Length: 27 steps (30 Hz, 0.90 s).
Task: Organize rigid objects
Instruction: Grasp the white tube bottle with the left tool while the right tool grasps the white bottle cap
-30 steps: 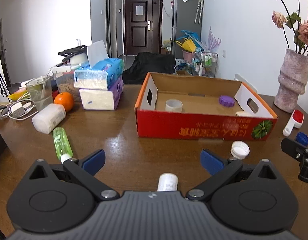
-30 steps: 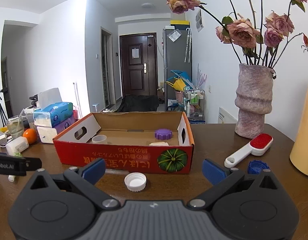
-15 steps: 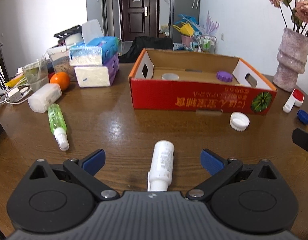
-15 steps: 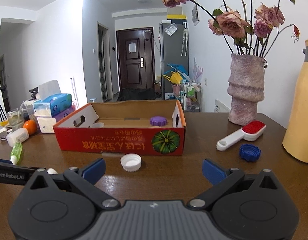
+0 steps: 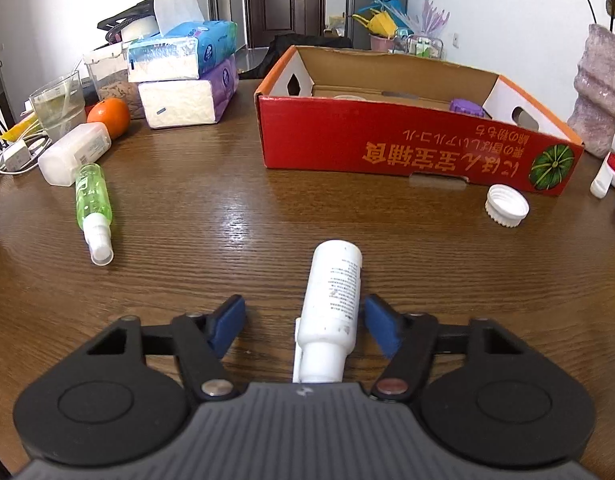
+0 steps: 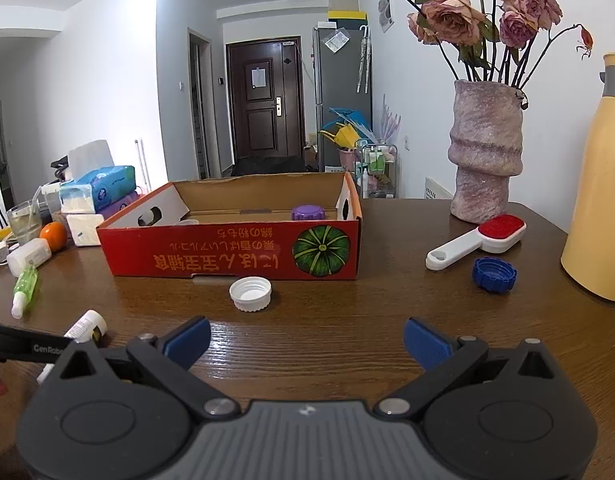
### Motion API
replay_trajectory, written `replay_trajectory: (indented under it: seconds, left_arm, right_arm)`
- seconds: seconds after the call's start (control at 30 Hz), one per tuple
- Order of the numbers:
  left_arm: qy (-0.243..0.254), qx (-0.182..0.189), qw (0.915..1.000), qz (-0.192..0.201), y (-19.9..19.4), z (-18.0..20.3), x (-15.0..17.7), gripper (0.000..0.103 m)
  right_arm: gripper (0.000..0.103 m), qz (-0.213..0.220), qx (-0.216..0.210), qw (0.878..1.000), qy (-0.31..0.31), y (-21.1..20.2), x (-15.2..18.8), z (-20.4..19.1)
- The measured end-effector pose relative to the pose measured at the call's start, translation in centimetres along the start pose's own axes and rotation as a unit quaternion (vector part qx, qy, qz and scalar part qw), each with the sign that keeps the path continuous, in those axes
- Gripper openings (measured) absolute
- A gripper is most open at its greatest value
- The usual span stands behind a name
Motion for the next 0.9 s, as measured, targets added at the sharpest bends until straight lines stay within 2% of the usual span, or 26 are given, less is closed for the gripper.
replay_trajectory:
  seconds: [0.03, 0.07, 0.4, 0.9]
  left_arm:
    - [0.001, 0.003, 1.0, 0.004, -0.1, 0.0, 0.0, 0.037]
    - [0.004, 0.006, 1.0, 0.006, -0.2, 0.2, 0.0, 0.029]
    - [0.005, 0.02, 0.9996, 0.018, -0.9, 0.3, -0.3, 0.029]
    - [-0.022, 0.034, 0.9986, 0.035, -1.6, -2.1, -2.0, 0.029]
  right_arm:
    - [0.103, -0.001, 0.0, 1.0, 0.0, 0.1, 0.0, 0.0]
    - [0.103, -0.002, 0.0, 1.0, 0.0, 0.1, 0.0, -0.1]
    - [0.103, -0.015, -0.001, 1.0, -0.006, 1.1, 0.5, -0.6]
    - [0.103, -0.031, -0.006, 0.999, -0.018, 4.3, 0.1, -3.1]
Point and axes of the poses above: each gripper's, at about its wrist camera, not at the fingertips, and y roughly the way its jaws point, z to its right, x to its underside, the point moved 3 cm from there along y, roughly the way its jaws point, and after that the axes turned 6 degrees about -z, right-handed, at the moved point
